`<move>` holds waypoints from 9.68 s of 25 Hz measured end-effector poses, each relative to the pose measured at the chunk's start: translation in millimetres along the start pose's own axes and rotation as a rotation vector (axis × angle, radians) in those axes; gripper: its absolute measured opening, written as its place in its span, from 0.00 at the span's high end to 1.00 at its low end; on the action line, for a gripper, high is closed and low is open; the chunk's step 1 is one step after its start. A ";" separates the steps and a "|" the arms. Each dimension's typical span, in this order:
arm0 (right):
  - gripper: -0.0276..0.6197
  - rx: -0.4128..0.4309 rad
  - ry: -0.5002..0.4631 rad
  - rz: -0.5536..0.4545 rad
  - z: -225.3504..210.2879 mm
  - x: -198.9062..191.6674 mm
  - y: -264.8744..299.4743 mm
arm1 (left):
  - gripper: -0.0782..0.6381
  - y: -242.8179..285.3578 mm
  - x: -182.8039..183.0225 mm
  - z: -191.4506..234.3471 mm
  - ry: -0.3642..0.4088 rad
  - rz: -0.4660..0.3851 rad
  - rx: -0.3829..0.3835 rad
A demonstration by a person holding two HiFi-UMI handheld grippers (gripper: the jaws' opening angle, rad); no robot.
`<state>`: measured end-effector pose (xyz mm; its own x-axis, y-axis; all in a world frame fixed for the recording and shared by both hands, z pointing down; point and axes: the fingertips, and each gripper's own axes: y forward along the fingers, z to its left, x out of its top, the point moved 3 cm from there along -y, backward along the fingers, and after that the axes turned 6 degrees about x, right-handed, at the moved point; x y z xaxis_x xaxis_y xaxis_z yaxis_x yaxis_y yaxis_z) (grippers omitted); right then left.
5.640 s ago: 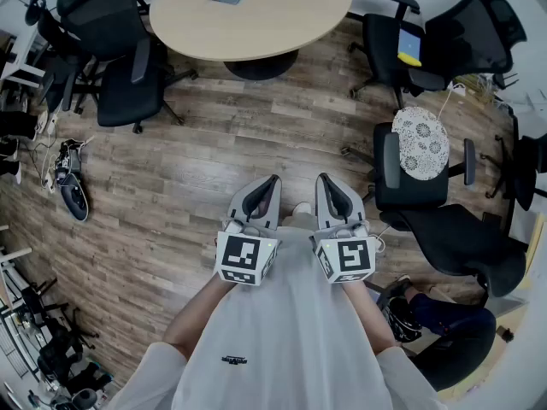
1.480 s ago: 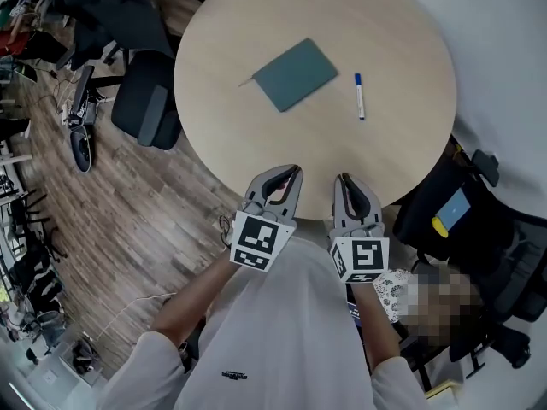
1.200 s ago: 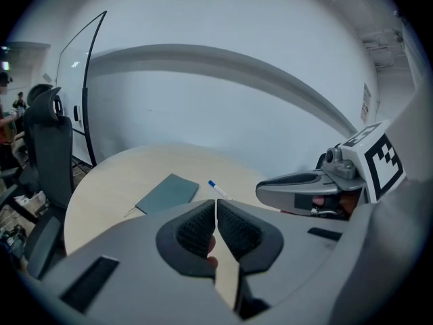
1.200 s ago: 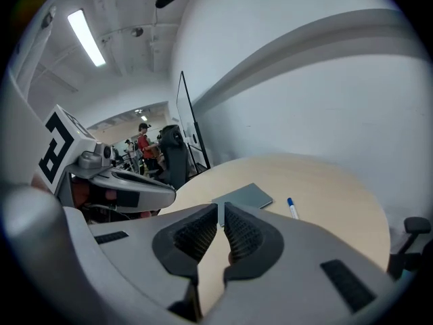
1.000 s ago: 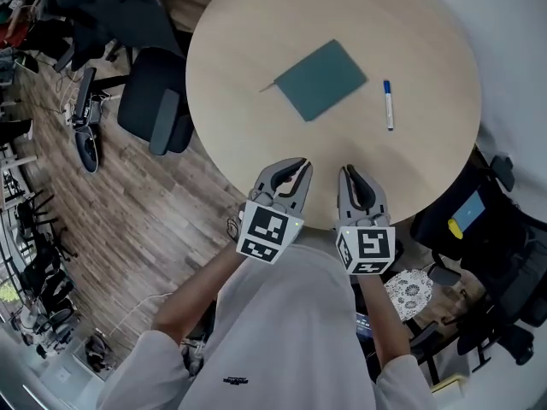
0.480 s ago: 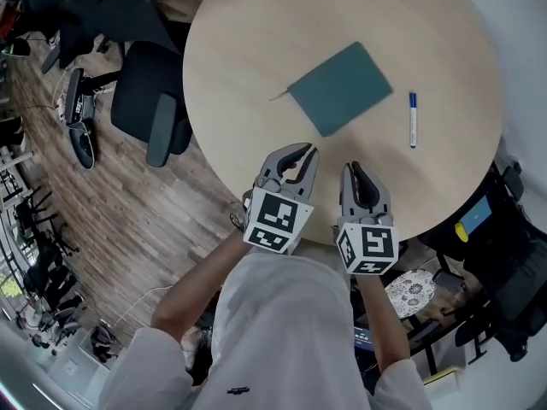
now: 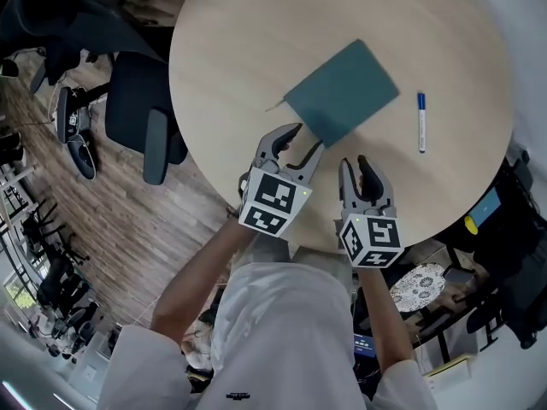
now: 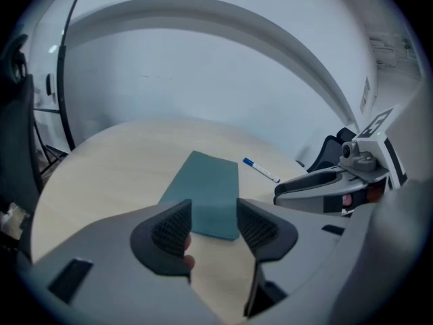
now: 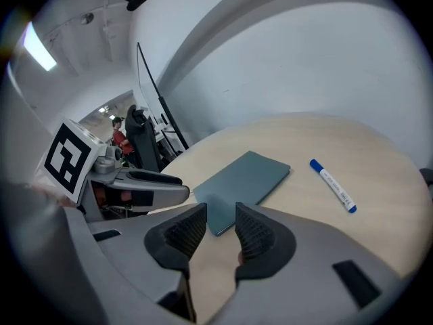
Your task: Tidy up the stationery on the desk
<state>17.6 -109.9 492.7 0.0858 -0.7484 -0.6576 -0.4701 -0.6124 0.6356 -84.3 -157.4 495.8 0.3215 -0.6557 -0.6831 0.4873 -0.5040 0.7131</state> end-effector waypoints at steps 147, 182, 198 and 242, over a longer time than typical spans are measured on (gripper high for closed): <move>0.82 -0.293 0.151 -0.030 -151.4 -23.6 -15.2 | 0.85 47.7 -37.3 -85.1 -0.184 0.025 0.028; 0.72 -0.128 0.125 0.052 -100.4 -23.5 10.1 | 0.85 21.5 -40.2 -63.4 -0.208 0.012 0.021; 0.86 -0.083 -0.077 -0.086 -49.9 20.0 -94.7 | 0.85 -64.8 7.9 -105.8 -0.199 -0.110 0.096; 0.88 -0.015 -0.293 -0.344 109.6 22.5 -298.8 | 0.86 -277.6 39.9 -194.6 -0.068 -0.369 0.058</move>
<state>63.7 84.1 243.7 -0.0186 -0.3982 -0.9171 -0.4451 -0.8180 0.3643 -48.8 65.7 239.9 0.0779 -0.4591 -0.8850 0.5128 -0.7428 0.4304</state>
